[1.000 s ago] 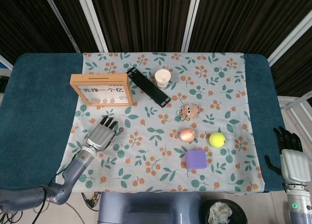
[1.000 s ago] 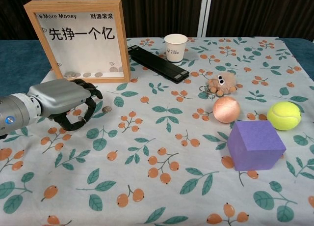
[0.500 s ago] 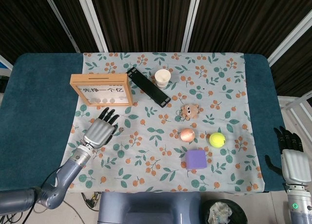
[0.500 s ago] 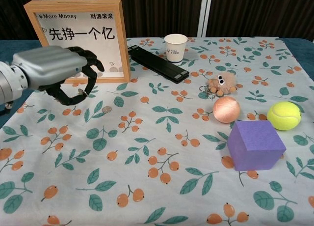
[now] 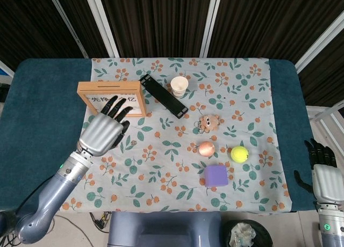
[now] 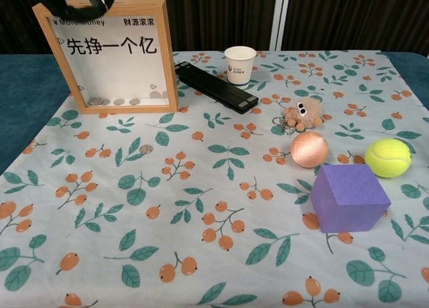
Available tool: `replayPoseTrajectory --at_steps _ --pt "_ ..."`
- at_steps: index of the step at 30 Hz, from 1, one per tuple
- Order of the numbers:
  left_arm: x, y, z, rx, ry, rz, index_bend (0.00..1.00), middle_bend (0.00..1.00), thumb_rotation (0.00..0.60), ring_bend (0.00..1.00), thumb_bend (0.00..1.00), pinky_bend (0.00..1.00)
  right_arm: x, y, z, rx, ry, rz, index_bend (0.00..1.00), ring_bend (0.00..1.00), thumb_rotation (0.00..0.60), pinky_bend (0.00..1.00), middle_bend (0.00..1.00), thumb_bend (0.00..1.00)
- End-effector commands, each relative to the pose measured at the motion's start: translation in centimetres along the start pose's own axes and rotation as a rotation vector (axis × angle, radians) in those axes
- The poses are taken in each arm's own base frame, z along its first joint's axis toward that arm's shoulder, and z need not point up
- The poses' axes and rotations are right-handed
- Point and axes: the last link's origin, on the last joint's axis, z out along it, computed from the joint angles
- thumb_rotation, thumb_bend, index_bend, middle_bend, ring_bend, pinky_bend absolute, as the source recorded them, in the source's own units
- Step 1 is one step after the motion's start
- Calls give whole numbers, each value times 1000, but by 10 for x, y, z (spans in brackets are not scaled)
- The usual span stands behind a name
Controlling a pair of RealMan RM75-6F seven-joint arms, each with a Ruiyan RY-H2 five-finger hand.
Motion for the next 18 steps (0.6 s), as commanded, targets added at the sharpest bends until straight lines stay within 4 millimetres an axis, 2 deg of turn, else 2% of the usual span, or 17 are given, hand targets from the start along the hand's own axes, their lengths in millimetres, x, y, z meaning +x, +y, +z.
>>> replayPoseTrajectory --at_steps 1,8,13,18 --pt "35 -9 20 49 22 -43 718 157 600 0 489 0 0 1 2 -4 3 0 0 0 600 0 0 388" --pt "66 -35 56 171 11 3 718 149 600 0 488 0 0 7 6 -33 10 -6 0 0 600 0 0 389" --pt "68 -50 75 254 -20 22 719 148 600 0 488 0 1 12 10 -52 23 -7 0 0 600 0 0 388" --pt "59 -63 91 320 -58 6 718 145 600 0 488 0 -2 18 14 -80 15 -21 0 0 600 0 0 388"
